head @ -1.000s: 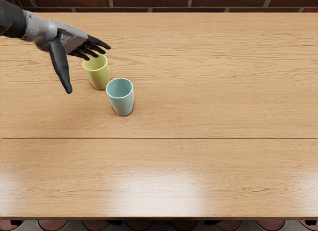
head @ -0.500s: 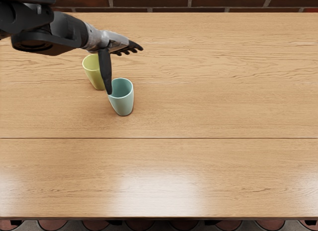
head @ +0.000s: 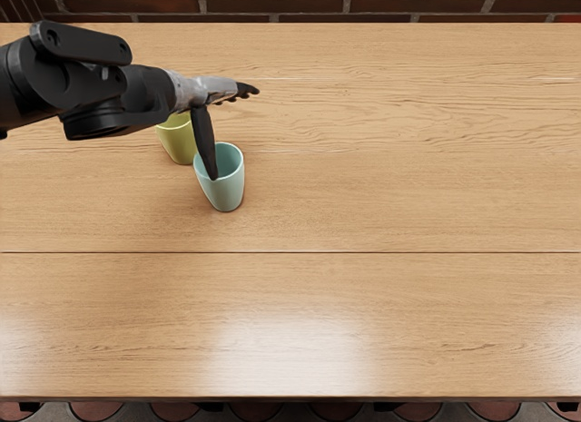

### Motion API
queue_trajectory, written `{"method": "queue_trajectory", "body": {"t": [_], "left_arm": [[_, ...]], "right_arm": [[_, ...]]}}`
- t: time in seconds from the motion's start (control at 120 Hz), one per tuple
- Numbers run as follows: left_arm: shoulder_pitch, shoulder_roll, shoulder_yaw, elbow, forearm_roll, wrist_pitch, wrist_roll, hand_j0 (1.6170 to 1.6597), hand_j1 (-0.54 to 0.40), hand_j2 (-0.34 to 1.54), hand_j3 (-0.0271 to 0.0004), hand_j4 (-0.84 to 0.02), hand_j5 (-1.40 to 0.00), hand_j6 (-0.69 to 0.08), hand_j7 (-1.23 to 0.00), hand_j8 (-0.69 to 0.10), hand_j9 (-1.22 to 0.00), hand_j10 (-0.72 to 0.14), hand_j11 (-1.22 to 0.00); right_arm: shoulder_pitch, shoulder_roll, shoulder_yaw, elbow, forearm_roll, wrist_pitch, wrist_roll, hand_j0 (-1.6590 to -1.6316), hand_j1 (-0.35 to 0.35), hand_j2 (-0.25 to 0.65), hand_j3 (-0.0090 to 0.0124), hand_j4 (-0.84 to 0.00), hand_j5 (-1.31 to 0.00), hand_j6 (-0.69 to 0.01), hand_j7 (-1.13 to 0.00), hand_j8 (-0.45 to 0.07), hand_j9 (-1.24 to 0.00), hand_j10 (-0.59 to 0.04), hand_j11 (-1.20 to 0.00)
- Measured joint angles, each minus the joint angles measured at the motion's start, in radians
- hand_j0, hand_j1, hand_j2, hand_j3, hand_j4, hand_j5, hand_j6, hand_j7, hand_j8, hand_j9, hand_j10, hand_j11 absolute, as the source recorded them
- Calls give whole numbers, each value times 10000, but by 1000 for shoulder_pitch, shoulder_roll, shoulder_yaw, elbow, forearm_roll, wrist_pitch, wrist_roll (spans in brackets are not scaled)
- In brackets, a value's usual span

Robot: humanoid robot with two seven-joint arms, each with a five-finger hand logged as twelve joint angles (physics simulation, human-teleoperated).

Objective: Pick up cup and place in cup with left hand

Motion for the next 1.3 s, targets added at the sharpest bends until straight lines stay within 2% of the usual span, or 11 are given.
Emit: {"method": "queue_trajectory", "body": {"t": [0.242,0.7,0.808,0.9,1.133,1.167,1.3], "left_arm": [[44,0,9,0,-9,64,0,16581,3367,24,0,-111,-137,-114,-137,-113,-137,-109,-137],[80,-14,36,-1,-14,73,2,16581,2984,88,0,-430,-552,-433,-552,-431,-552,-428,-551],[83,-17,36,-7,-15,74,24,16581,2846,111,0,-545,-702,-548,-702,-547,-701,-543,-701],[84,-17,36,-12,-16,74,34,16581,2698,136,0,-668,-862,-671,-861,-670,-861,-666,-861],[86,-20,35,-19,-16,74,40,16581,1429,533,0,-1334,-1739,-1334,-1741,-1329,-1744,-1322,-1747],[88,-21,34,-19,-17,74,41,16583,781,728,0,-1606,-2034,-1605,-2037,-1598,-2041,-1588,-2045],[89,-20,31,-17,-52,67,41,16580,-137,695,1,-2840,-3509,-2827,-3521,-2806,-3536,-2777,-3551]], "right_arm": [[0,0,0,0,0,0,0,-16581,-3353,-24,0,-116,-149,-117,-149,-116,-149,-116,-149],[0,0,0,0,0,0,0,-16581,-3353,-24,0,-116,-149,-117,-149,-117,-149,-116,-149],[0,0,0,0,0,0,0,-16581,-3352,-24,0,-117,-150,-118,-150,-117,-150,-116,-150],[0,0,0,0,0,0,0,-16581,-3352,-24,0,-117,-150,-117,-150,-117,-150,-116,-150],[0,0,0,0,0,0,0,-16581,-3353,-24,0,-116,-149,-117,-149,-117,-149,-116,-149],[0,0,0,0,0,0,0,-16581,-3353,-24,0,-116,-149,-117,-149,-116,-149,-116,-149],[0,0,0,0,0,0,0,-16581,-3353,-25,0,-115,-149,-116,-149,-117,-149,-117,-149]]}}
